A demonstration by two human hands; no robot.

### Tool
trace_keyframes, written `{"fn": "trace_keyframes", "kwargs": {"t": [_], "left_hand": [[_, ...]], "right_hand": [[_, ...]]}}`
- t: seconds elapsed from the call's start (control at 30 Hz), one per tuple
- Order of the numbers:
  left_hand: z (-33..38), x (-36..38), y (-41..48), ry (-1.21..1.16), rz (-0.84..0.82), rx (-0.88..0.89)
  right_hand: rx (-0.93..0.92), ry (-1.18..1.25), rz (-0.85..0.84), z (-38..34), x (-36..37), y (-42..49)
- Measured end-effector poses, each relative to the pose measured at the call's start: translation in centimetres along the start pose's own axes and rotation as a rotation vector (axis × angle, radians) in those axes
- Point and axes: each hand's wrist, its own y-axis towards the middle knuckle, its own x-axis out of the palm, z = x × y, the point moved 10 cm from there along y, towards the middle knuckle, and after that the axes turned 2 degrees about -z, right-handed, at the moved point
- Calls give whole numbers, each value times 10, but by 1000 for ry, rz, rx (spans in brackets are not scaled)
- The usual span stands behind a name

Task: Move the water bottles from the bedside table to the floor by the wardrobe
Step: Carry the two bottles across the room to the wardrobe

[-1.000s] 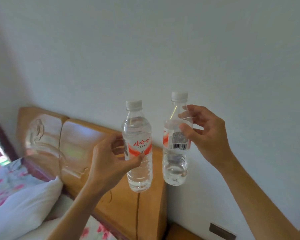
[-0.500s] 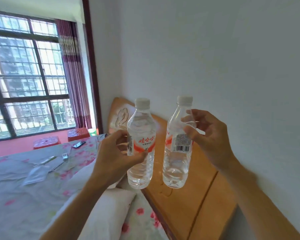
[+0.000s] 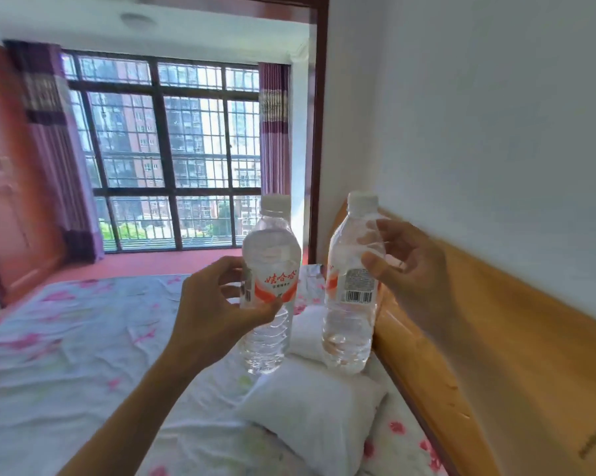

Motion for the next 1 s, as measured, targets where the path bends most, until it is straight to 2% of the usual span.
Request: {"fn": "trace_keyframes", "kwargs": {"t": [0.23,0.33,0.9,1.0], "left_hand": [[-47,-145,-37,110,157,-95],[-64,-206,-59,177,254,-146],[-109,-461,-158,561,755,-358],[-117,-497,-171,632,796,-405]], "right_hand": [[-9,209,-101,-10,141,15],[-14,278,-194,-19,213,19],[-134,703,-650,-94,577,7],[-139,796,-714,-107,635,5]]}}
